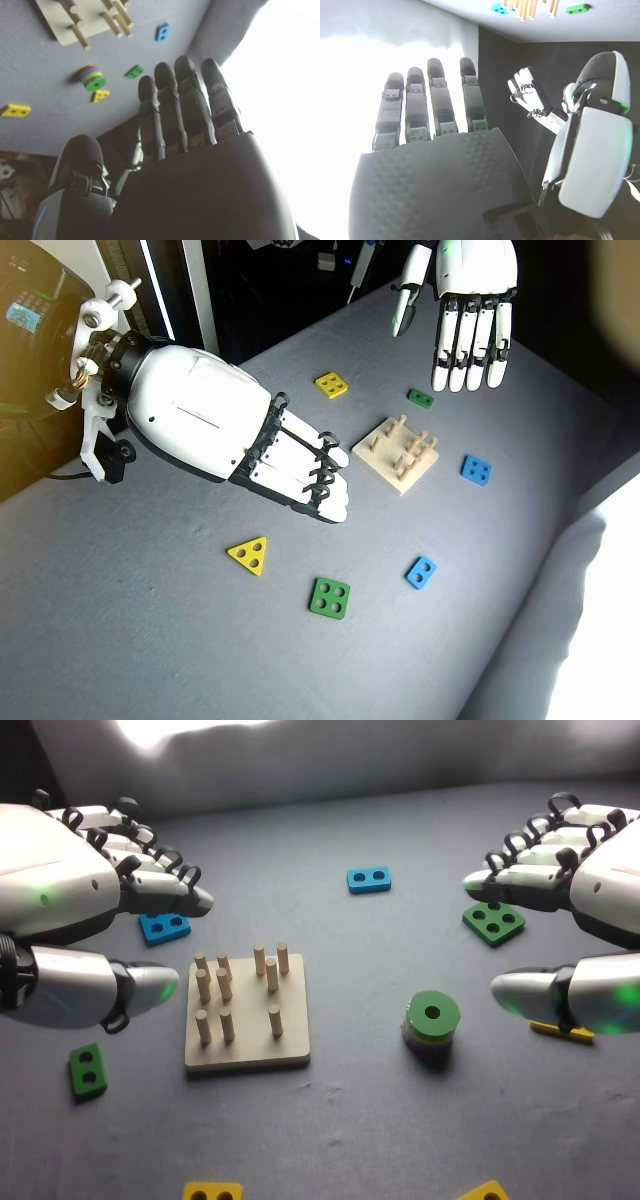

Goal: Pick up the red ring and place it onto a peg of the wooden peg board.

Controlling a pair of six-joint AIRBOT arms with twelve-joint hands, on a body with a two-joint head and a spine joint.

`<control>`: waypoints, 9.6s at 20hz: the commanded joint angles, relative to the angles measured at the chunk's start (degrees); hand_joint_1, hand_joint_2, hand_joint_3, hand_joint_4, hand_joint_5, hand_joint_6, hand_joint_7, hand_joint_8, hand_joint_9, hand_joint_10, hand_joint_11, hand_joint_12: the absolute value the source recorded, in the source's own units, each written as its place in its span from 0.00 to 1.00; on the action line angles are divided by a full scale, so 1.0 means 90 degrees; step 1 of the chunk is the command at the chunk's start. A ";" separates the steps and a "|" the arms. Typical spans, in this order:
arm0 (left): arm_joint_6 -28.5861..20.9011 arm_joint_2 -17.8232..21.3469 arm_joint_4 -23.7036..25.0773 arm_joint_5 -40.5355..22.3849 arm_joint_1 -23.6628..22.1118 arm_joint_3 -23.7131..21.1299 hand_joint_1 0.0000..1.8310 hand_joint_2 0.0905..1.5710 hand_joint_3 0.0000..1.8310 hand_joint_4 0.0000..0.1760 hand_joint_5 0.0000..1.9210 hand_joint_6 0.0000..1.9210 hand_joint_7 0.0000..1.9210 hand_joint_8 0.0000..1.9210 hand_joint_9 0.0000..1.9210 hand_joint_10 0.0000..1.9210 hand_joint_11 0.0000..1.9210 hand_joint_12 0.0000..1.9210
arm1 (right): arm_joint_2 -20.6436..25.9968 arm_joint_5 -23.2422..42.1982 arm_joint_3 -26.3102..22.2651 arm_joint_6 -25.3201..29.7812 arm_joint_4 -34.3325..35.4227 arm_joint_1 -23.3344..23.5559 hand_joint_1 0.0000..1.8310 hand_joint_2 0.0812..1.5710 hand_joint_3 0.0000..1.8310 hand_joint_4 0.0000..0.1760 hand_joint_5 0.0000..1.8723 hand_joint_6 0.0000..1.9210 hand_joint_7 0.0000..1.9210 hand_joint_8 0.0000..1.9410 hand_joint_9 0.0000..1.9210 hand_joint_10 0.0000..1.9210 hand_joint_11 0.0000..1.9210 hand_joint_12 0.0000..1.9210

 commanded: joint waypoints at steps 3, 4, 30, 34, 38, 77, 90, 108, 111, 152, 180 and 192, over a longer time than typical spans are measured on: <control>-0.0003 0.0059 -0.0006 -0.0427 -0.0090 0.0033 0.00 0.92 0.00 0.00 0.09 0.00 0.09 0.00 0.07 0.00 0.00 0.11 | 0.0092 0.0529 -0.0014 0.0014 -0.0109 0.0072 0.00 0.78 0.00 0.00 0.13 0.00 0.12 0.00 0.11 0.00 0.00 0.22; -0.0003 0.0059 -0.0001 -0.0427 -0.0093 0.0034 0.00 0.91 0.00 0.00 0.07 0.00 0.08 0.00 0.06 0.00 0.00 0.08 | 0.0092 0.0529 -0.0015 0.0014 -0.0109 0.0072 0.00 0.78 0.00 0.00 0.13 0.00 0.12 0.00 0.11 0.00 0.00 0.22; -0.0003 0.0054 0.0007 -0.0494 -0.0124 0.0305 0.00 0.90 0.00 0.00 0.12 0.00 0.13 0.00 0.11 0.00 0.00 0.17 | -0.2149 0.1688 0.1636 -0.0381 0.0062 -0.0636 0.47 0.43 0.00 0.76 0.49 0.02 0.07 0.00 0.00 0.00 0.00 0.00; -0.0003 0.0054 0.0013 -0.0502 -0.0123 0.0281 0.00 0.90 0.00 0.00 0.11 0.00 0.12 0.00 0.10 0.00 0.00 0.16 | -0.2383 0.1784 0.1856 -0.0419 0.0064 -0.0593 0.47 0.43 0.00 0.73 0.50 0.01 0.07 0.00 0.00 0.00 0.00 0.00; -0.0003 0.0054 -0.0005 -0.0499 -0.0118 0.0289 0.00 0.89 0.00 0.00 0.11 0.00 0.12 0.00 0.10 0.00 0.00 0.15 | -0.2596 0.1785 0.1988 -0.0417 0.0107 -0.0554 0.48 0.43 0.00 0.68 0.49 0.01 0.05 0.00 0.00 0.00 0.00 0.00; -0.0003 0.0054 -0.0007 -0.0498 -0.0139 0.0300 0.00 0.89 0.00 0.00 0.14 0.00 0.16 0.00 0.13 0.00 0.00 0.22 | -0.3238 0.1787 0.2324 -0.0631 0.0450 -0.0897 0.65 0.60 0.00 0.00 0.73 0.15 0.15 0.00 0.01 0.00 0.00 0.00; -0.0003 0.0054 -0.0007 -0.0498 -0.0149 0.0293 0.00 0.88 0.00 0.00 0.16 0.00 0.18 0.00 0.15 0.00 0.00 0.28 | -0.3333 0.1265 0.2310 -0.0561 0.0442 -0.0118 0.63 0.62 0.00 0.02 0.67 0.27 0.17 0.00 0.02 0.00 0.00 0.00; -0.0003 0.0049 -0.0022 -0.0480 -0.0164 0.0272 0.00 0.90 0.00 0.00 0.14 0.00 0.15 0.00 0.13 0.00 0.00 0.23 | -0.4407 0.0713 0.2844 -0.0562 0.0442 0.0550 0.62 0.64 0.00 0.00 0.63 0.34 0.19 0.00 0.04 0.00 0.00 0.00; -0.0003 0.0049 -0.0022 -0.0478 -0.0166 0.0274 0.00 0.89 0.00 0.00 0.14 0.00 0.15 0.00 0.12 0.00 0.00 0.23 | -0.4580 0.0715 0.2916 -0.0562 0.0440 0.0617 0.61 0.63 0.00 0.32 0.64 0.33 0.20 0.00 0.04 0.00 0.00 0.00; -0.0003 0.0048 -0.0049 -0.0474 -0.0184 0.0300 0.00 0.89 0.00 0.00 0.16 0.00 0.17 0.00 0.15 0.00 0.00 0.24 | -0.4648 0.0229 0.3011 -0.0621 0.0437 0.0489 0.60 0.63 0.00 0.88 0.65 0.31 0.19 0.00 0.05 0.00 0.00 0.00; -0.0003 0.0047 -0.0053 -0.0475 -0.0190 0.0294 0.00 0.89 0.00 0.00 0.16 0.00 0.17 0.00 0.15 0.01 0.00 0.24 | -0.4574 0.0261 0.3031 -0.0713 -0.0053 0.0446 0.13 0.37 0.00 0.96 0.00 0.00 0.00 0.00 0.00 0.00 0.00 0.00; -0.0003 0.0049 -0.0078 -0.0404 -0.0165 0.0244 0.00 0.89 0.00 0.00 0.17 0.00 0.17 0.00 0.15 0.00 0.00 0.25 | -0.2614 -0.1656 0.1965 -0.0561 -0.0855 0.0919 0.10 0.41 0.00 0.19 0.00 0.00 0.00 0.00 0.00 0.00 0.00 0.00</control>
